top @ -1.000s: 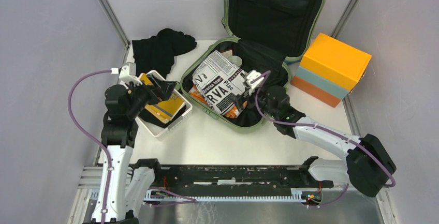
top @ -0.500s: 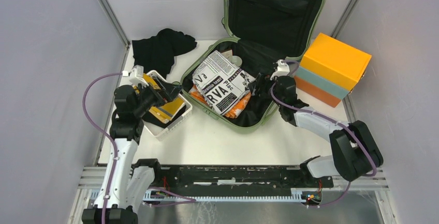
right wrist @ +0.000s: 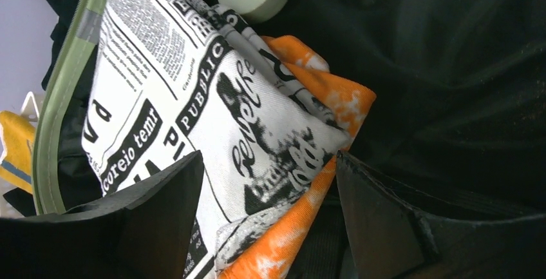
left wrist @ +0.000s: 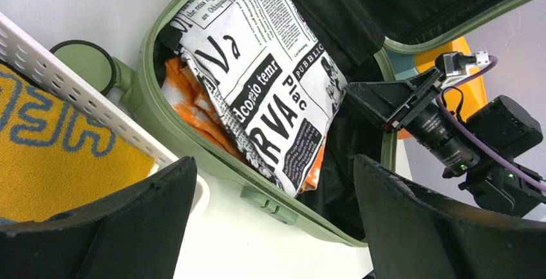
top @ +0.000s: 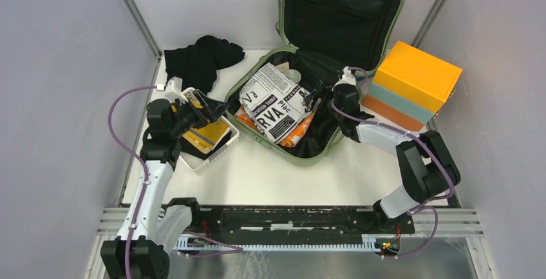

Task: Open, take out, and arrange the luggage
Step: Adjust the clothes in the luggage.

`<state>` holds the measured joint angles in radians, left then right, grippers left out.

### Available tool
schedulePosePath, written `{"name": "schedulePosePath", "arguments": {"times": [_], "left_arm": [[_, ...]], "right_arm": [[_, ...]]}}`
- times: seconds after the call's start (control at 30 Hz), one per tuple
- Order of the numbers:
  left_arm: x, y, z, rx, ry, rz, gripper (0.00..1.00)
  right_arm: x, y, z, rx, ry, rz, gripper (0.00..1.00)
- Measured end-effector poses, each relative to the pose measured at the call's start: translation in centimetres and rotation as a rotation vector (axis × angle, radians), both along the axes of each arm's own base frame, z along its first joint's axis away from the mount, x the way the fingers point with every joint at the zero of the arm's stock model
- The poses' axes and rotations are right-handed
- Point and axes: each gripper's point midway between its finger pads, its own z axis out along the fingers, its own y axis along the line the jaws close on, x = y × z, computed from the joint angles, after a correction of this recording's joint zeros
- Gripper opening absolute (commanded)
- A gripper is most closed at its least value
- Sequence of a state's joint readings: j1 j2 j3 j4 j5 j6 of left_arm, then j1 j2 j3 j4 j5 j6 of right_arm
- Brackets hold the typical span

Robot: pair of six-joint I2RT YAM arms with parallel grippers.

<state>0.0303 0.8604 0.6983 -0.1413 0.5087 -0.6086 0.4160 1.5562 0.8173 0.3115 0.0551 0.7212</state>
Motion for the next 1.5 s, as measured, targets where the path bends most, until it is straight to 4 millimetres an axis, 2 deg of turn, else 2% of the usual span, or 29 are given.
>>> {"name": "schedulePosePath", "arguments": {"times": [0.3, 0.43, 0.53, 0.83, 0.93, 1.0, 1.13, 1.2, 1.33, 1.5], "left_arm": [[-0.3, 0.0, 0.8, 0.000, -0.029, 0.001, 0.96], [-0.5, 0.0, 1.4, 0.001, -0.055, 0.001, 0.96], [-0.7, 0.0, 1.8, 0.001, -0.068, 0.001, 0.96], [-0.8, 0.0, 1.9, 0.001, -0.073, 0.001, 0.96], [-0.7, 0.0, 1.8, 0.001, -0.070, 0.001, 0.96], [-0.7, -0.1, 1.8, -0.001, -0.067, -0.002, 0.96], [-0.7, -0.4, 1.9, -0.021, -0.065, -0.014, 0.96], [-0.6, -0.8, 1.9, -0.039, -0.069, -0.028, 0.96], [-0.6, -2.0, 1.7, -0.079, -0.061, -0.066, 0.96], [-0.9, -4.4, 1.5, -0.098, -0.051, -0.139, 0.95]], "right_arm": [[-0.3, 0.0, -2.5, 0.004, 0.083, -0.014, 0.80], [-0.2, 0.3, -3.3, 0.018, 0.100, -0.002, 0.59], [0.0, 0.7, -2.8, 0.040, 0.080, 0.012, 0.55], [0.0, 1.1, -2.4, 0.063, 0.041, 0.042, 0.62], [0.0, 1.4, -2.0, 0.106, 0.031, 0.055, 0.61], [0.0, 1.6, -1.8, 0.137, 0.026, 0.064, 0.57], [0.4, 1.9, -1.6, 0.173, 0.017, 0.068, 0.27], [0.4, 1.8, -1.5, 0.186, 0.010, 0.065, 0.16], [0.4, 1.5, -1.2, 0.211, -0.004, 0.061, 0.06], [0.5, 0.6, 0.0, 0.234, -0.027, 0.053, 0.04]]}}
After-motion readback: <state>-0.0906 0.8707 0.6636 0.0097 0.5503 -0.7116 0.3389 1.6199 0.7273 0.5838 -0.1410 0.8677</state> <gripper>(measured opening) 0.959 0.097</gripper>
